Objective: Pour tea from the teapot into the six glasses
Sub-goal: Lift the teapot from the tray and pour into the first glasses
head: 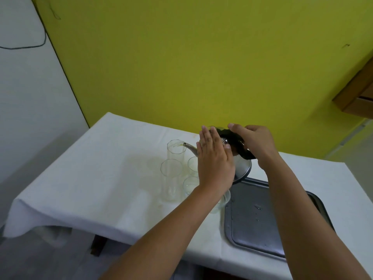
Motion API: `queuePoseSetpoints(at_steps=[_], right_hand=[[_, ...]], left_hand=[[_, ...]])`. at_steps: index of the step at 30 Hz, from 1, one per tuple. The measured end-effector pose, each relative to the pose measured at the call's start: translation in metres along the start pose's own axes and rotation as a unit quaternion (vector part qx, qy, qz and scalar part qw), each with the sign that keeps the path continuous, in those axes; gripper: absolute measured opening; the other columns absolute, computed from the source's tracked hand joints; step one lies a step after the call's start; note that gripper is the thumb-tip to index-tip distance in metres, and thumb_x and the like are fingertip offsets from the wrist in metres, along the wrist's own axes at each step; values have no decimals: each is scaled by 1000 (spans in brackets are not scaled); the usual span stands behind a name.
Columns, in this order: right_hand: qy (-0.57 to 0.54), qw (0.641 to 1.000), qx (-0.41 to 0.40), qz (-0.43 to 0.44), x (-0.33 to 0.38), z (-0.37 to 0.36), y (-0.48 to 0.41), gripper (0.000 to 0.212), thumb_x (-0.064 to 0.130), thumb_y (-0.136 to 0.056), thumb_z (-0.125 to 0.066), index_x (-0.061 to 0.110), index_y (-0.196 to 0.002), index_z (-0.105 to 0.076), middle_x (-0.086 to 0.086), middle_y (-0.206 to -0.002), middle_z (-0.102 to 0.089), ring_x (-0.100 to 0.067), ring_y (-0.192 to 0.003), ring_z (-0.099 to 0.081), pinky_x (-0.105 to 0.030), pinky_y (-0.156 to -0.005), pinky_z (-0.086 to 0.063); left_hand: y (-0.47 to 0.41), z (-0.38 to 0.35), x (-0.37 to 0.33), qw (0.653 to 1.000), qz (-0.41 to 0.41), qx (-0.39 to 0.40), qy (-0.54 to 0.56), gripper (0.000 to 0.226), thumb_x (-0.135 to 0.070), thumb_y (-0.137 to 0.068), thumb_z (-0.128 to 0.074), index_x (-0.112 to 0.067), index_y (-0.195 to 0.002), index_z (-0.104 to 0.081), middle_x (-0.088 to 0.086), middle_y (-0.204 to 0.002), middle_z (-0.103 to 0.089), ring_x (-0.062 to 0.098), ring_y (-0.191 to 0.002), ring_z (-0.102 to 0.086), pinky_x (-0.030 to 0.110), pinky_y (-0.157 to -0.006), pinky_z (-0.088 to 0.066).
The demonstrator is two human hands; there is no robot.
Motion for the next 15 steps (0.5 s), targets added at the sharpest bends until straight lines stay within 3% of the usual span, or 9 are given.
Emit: queuePoseSetpoints(at_steps=[6,15], right_hand=[[12,1000,12,9,0,-1,-4,51,48,-75,-75,15,-58,-39,-2,-54,-31,-20,-50,-31,-28,-48,-23],[31,999,8,24,11,1,-9,57,46,-77,-75,18,-48,-34,10,-36,-26,-18,-44,-28,-28,-48,-22]], left_hand=[[0,-7,4,1000,14,-12,-3,54,-25,-101,-21,-4,-146,-2,16,-157,7,21,-144,9,38,-117,2],[-5,-6,-1,999,20,-26,8,54,-24,-101,-24,-4,-146,-2,17,-157,7,22,-145,9,35,-115,5]])
Point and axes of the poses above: each hand's wrist, its own y-axis away from the middle knuckle, its own z-axis out of the back of the hand, x = y × z, the point moved 3 cm from there along -y, towards the middle knuckle
